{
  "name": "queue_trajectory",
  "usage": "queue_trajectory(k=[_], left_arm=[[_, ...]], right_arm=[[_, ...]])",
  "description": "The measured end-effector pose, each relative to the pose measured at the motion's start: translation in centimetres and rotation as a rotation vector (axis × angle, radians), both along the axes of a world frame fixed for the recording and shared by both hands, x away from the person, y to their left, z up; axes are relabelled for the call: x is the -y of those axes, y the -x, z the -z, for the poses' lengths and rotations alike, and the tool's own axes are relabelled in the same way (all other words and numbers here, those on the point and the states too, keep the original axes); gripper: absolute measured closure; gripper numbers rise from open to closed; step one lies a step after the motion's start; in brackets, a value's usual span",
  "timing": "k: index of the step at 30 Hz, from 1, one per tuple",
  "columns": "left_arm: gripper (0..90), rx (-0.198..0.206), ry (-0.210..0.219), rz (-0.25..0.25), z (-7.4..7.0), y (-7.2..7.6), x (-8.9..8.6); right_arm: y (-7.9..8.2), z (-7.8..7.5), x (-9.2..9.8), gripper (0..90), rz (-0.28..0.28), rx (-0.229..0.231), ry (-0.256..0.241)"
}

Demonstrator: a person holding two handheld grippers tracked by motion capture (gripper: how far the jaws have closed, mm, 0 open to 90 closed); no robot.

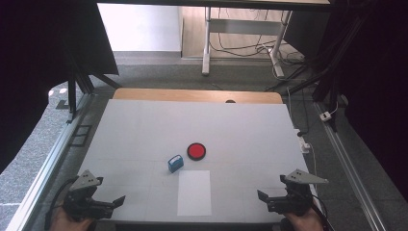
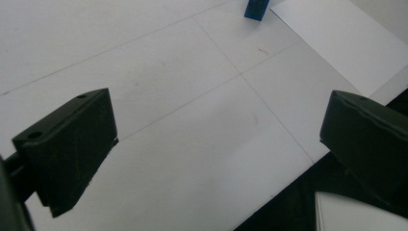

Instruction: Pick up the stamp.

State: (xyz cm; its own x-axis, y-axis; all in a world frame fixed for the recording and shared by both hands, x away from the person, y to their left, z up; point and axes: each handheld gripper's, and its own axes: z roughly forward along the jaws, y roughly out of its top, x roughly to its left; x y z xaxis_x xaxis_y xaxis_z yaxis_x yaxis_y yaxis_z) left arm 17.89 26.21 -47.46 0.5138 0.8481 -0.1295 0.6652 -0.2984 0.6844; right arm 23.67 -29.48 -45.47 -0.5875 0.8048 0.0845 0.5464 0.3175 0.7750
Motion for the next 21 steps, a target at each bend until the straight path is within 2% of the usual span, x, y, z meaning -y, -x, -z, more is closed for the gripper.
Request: queue_trajectory(k=[1, 6, 11, 21], left_arm=[[0.0, -0.003, 0.0, 0.0, 0.0, -0.01, -0.02], [0.0, -0.005, -0.006, -0.015, -0.01, -0.01, 0.0], [0.0, 0.001, 0.003, -0.018, -0.05, 0.01, -0.05], [0.0, -0.019, 0.016, -0.019, 0.02, -0.15, -0.22]], right_arm=[[0.01, 0.0, -0.12, 0.0, -0.026, 0.0, 0.001], [0.2, -0.06, -0.26, 0.0, -0.056, 0.019, 0.004], [0.17, -0.12, -0.28, 0.0, -0.064, 0.02, -0.025], [-0.02, 0.01, -0.53, 0.0, -0.058, 0.003, -0.009]])
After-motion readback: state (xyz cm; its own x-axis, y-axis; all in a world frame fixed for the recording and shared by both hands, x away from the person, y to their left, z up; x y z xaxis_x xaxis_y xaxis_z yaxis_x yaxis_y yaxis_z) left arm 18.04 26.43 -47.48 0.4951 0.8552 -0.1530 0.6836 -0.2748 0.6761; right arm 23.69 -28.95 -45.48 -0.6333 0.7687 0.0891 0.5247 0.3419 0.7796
